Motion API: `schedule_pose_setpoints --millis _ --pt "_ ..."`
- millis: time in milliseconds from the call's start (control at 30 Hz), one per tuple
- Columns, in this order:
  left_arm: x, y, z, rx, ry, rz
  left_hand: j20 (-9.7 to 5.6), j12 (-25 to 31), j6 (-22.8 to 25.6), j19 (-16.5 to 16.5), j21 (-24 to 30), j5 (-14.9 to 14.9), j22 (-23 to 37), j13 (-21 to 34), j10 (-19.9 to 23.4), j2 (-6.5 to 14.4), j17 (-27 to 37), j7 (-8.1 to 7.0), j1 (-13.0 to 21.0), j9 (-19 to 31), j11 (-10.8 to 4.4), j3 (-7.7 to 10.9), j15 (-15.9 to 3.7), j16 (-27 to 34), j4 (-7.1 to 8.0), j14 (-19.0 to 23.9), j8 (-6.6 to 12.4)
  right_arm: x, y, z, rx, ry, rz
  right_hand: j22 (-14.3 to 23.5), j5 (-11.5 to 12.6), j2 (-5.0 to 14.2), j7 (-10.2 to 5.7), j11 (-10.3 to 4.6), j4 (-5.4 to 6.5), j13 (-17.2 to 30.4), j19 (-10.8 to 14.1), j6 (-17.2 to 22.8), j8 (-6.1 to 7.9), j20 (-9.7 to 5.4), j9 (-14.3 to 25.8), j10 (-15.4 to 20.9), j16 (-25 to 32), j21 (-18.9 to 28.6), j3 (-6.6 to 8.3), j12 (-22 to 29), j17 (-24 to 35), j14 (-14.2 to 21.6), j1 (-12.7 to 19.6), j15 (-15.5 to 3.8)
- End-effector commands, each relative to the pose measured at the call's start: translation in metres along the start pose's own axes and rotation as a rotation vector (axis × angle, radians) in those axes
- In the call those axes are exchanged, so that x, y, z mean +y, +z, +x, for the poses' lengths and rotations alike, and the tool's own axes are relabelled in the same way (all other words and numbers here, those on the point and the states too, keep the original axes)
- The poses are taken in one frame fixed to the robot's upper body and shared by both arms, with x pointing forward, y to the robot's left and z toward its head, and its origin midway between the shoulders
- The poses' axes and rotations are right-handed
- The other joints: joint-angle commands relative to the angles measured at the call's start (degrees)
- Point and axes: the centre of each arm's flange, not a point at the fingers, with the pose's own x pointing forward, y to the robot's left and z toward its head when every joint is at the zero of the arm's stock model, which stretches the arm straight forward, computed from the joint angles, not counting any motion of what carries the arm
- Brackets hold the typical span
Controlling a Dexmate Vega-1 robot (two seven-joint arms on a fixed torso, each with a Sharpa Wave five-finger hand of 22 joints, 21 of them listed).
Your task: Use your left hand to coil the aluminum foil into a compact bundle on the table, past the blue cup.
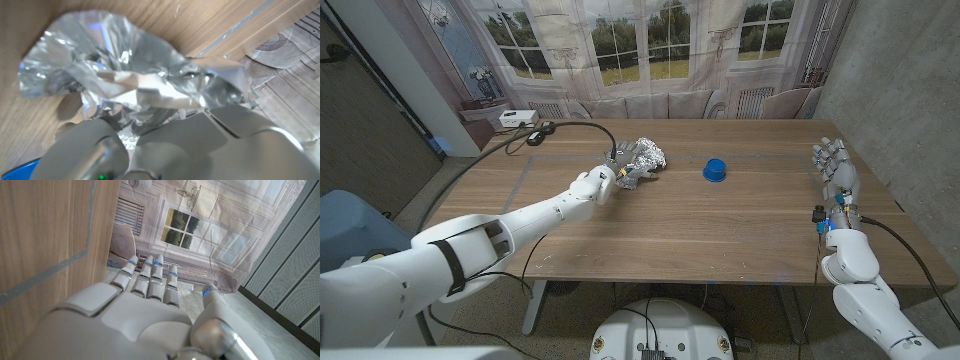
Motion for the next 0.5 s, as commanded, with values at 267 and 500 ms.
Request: schedule_pose_setpoints --millis 267,500 --pt "-0.009 0.02 -0.009 -0.054 0.256 0.162 -16.46 3.6 12.0 35.7 8.0 4.2 0.9 0.4 21.4 5.8 0.4 4.83 25.2 0.5 -3.44 2.69 -15.19 3.9 -7.63 32.1 2.01 -0.002 0.004 0.005 0.01 0.011 -0.03 0.2 0.2 -0.01 0.51 0.22 0.55 0.3 0.5 3.5 0.88 0.13 0.4 2.7 0.4 0.3 0.16 0.7 0.0 1.7 -0.3 -0.16" --pt "-0.008 0.017 -0.014 -0.059 0.297 0.115 -21.48 5.7 26.2 49.5 15.4 9.9 2.1 1.5 32.5 10.0 1.3 9.27 38.1 0.9 -2.15 3.21 -16.07 5.8 -11.58 49.1 3.98 -0.003 0.004 0.003 0.011 0.01 -0.028 0.2 0.2 0.06 0.98 0.52 0.7 0.3 0.7 4.8 1.08 0.1 0.4 3.8 0.5 0.3 0.2 0.9 0.0 2.6 -0.4 -0.15"
